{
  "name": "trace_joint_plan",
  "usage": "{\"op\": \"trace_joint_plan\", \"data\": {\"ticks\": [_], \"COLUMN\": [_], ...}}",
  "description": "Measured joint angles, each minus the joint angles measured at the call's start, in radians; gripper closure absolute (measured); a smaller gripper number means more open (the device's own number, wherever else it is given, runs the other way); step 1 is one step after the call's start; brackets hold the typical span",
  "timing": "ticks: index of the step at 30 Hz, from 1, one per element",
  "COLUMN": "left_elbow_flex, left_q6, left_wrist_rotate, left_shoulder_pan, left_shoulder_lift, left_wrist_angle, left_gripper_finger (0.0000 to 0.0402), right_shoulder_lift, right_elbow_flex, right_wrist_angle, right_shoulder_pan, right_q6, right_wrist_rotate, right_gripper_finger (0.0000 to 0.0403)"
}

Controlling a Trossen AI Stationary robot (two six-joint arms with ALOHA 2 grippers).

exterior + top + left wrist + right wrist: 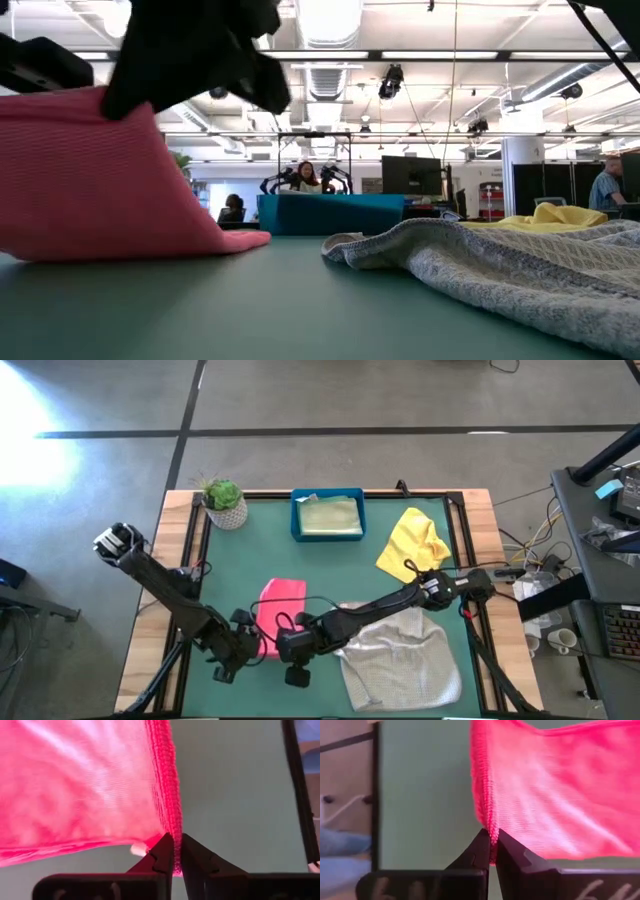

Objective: Fold microfiber towels
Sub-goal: Fold the pink microfiber towel

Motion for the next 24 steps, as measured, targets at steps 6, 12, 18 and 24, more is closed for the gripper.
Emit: {"op": "trace_joint_plan", "data": {"ticks": [6,12,18,24], "left_elbow_flex": [-0.005,-0.012,-0.013,-0.016], "left_q6": [0.001,0.001,0.009,0.056], "left_wrist_rotate": [-0.108,-0.142,-0.163,-0.171], "left_shoulder_pan": [0.044,0.15,0.267,0.354], "left_shoulder_lift": [-0.011,-0.011,-0.012,-0.012], "left_wrist_angle": [-0.072,-0.106,-0.168,-0.175], "left_gripper_finger": [0.0389,0.0389,0.0389,0.0389], "right_shoulder_lift": [0.0,0.0,0.0,0.0], "right_elbow_flex": [0.018,-0.008,-0.01,-0.014], "right_wrist_angle": [-0.088,-0.147,-0.175,-0.223], "right_shoulder_pan": [-0.021,-0.058,-0.117,-0.171], "right_q6": [0.061,0.112,0.099,0.074], "right_wrist_rotate": [0.088,0.144,0.195,0.219], "right_gripper_finger": [0.0394,0.0394,0.0394,0.0394]}}
